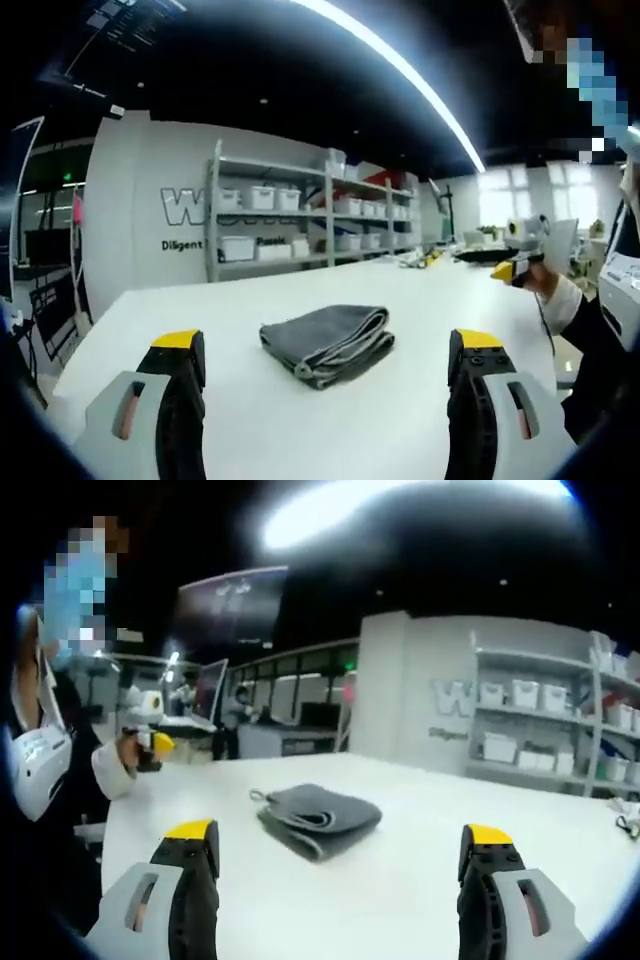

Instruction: Open the folded towel by lifting each exposed corner and separating the folded layers until the towel lies flat within the target outline without major curled edges

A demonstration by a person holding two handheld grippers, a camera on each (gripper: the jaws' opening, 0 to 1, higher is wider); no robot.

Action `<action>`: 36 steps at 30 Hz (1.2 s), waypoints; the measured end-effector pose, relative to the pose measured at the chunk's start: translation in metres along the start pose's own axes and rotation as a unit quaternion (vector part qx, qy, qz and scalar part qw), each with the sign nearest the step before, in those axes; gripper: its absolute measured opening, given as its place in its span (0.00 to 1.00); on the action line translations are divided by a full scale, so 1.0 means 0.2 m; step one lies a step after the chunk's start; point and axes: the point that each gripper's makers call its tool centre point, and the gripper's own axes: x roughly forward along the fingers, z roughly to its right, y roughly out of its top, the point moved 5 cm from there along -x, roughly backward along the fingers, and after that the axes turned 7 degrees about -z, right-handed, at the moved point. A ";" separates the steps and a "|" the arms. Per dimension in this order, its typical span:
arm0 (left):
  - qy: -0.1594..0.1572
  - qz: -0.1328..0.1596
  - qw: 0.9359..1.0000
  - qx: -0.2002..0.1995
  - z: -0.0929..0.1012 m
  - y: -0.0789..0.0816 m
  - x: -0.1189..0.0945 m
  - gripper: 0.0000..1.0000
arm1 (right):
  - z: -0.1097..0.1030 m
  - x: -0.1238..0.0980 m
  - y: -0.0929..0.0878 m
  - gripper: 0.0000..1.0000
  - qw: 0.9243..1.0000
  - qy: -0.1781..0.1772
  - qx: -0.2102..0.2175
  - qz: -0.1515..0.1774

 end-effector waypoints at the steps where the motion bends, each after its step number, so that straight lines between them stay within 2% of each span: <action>1: 0.001 -0.013 1.000 0.000 -0.01 -0.01 0.01 0.99 | 0.00 0.01 0.00 0.99 1.000 0.002 0.003 -0.002; 5: -0.007 -0.013 1.000 -0.012 0.01 -0.02 0.03 0.99 | 0.01 0.03 0.00 0.99 1.000 0.007 0.008 -0.011; 11: -0.035 0.014 0.999 -0.032 0.03 0.03 0.03 0.99 | -0.03 0.08 -0.01 0.99 0.999 0.025 -0.014 -0.030; 15: -0.013 0.009 1.000 -0.024 0.00 0.03 0.04 0.99 | -0.02 0.12 -0.02 0.99 0.998 0.034 -0.013 -0.044; 18: -0.009 0.003 1.000 -0.024 -0.02 0.03 0.07 0.99 | -0.01 0.14 0.00 0.99 0.998 0.035 -0.017 -0.043; 20: -0.006 -0.016 1.000 -0.011 -0.03 0.02 0.08 0.99 | -0.01 0.16 0.01 0.99 0.998 0.038 -0.023 -0.043; 22: -0.002 -0.019 1.000 0.005 -0.04 0.02 0.09 0.99 | -0.01 0.17 0.02 0.99 0.998 0.040 -0.030 -0.045; 28: 0.004 -0.023 1.000 0.006 -0.08 0.02 0.10 0.99 | 0.00 0.23 0.04 0.99 0.997 0.045 -0.039 -0.051; 36: 0.017 -0.011 1.000 0.015 -0.15 0.03 0.12 0.94 | -0.03 0.27 0.07 0.99 0.995 0.039 -0.068 -0.060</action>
